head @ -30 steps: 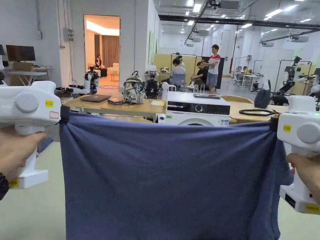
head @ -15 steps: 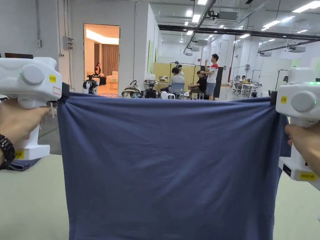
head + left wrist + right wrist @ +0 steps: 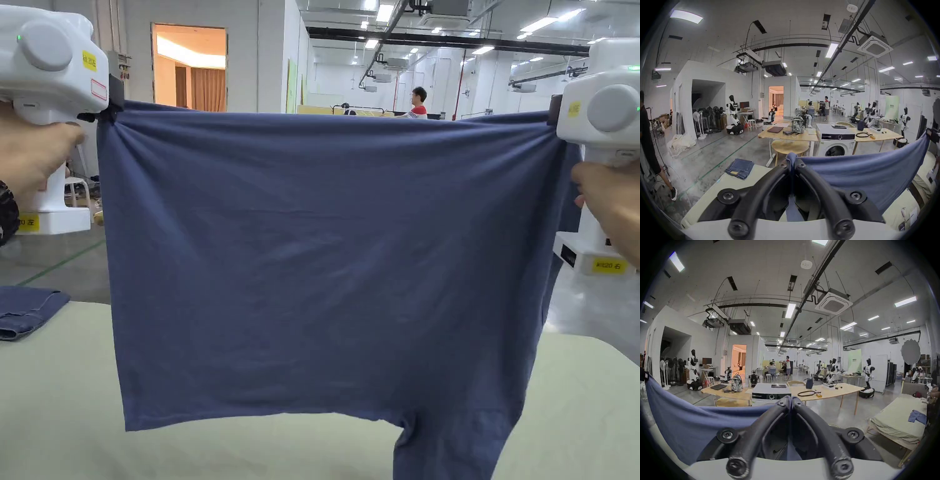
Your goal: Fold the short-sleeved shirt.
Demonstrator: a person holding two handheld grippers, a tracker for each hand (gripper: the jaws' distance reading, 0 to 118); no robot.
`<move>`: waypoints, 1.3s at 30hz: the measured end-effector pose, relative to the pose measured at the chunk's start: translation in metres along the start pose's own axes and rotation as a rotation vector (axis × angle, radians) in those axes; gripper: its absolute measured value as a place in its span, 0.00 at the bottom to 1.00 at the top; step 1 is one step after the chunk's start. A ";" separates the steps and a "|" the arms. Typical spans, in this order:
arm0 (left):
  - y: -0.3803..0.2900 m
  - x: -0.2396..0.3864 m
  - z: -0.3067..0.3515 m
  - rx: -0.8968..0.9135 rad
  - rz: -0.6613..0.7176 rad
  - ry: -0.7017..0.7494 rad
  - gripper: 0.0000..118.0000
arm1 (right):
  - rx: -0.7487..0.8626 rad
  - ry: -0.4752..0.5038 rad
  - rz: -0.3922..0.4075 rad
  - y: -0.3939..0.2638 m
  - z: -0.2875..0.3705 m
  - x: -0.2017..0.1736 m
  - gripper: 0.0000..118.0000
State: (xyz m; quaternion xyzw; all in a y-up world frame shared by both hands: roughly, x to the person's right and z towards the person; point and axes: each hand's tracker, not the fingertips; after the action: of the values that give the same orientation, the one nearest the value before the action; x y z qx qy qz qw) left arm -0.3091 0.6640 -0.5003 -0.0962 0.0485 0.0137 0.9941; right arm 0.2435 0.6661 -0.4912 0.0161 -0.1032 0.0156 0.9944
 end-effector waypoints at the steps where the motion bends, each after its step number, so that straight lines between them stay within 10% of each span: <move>1: -0.002 0.001 -0.003 -0.002 -0.005 0.004 0.00 | 0.003 -0.004 0.003 -0.002 0.001 -0.003 0.01; 18: -0.156 0.004 -0.001 -0.143 0.000 -0.027 0.00 | -0.142 0.024 0.117 -0.148 0.052 0.012 0.01; 39: -0.308 -0.032 0.185 -0.183 0.036 -0.100 0.00 | -0.299 0.076 0.151 -0.265 0.269 0.052 0.01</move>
State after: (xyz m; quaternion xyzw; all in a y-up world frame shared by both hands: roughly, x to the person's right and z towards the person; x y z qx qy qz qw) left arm -0.3122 0.3967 -0.2583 -0.1847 -0.0007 0.0409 0.9819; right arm 0.2486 0.3938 -0.2253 -0.1407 -0.0676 0.0753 0.9849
